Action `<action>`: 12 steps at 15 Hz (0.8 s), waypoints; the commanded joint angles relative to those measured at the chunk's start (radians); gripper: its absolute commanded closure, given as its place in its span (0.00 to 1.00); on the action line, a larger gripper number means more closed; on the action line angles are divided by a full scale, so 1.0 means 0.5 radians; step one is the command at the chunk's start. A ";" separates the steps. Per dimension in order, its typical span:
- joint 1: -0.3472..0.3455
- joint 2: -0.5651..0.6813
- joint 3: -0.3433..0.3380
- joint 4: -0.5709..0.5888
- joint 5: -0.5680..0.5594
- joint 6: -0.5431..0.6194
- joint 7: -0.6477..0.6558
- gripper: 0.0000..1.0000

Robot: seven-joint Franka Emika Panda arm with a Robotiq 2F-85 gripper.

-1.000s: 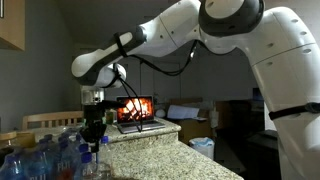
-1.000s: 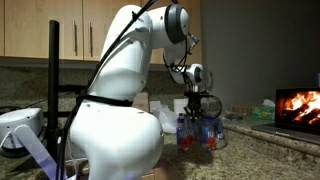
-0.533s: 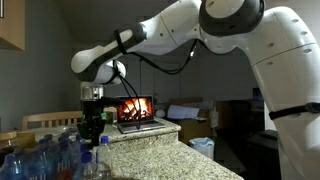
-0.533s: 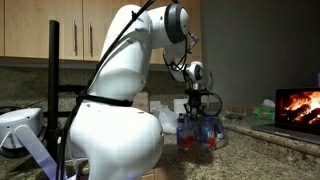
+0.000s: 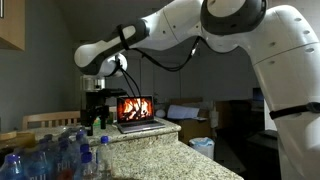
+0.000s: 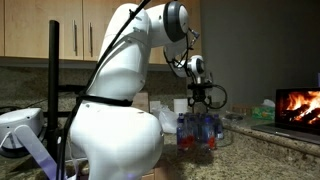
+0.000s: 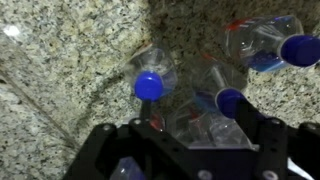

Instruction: Move three bottles to the right

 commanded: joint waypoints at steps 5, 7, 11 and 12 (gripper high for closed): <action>0.007 0.009 -0.043 0.064 -0.073 -0.101 0.065 0.00; -0.005 0.027 -0.044 0.056 -0.044 -0.107 0.050 0.00; 0.001 0.070 -0.056 0.047 -0.062 -0.057 0.104 0.00; 0.001 0.085 -0.060 0.056 -0.061 -0.063 0.113 0.00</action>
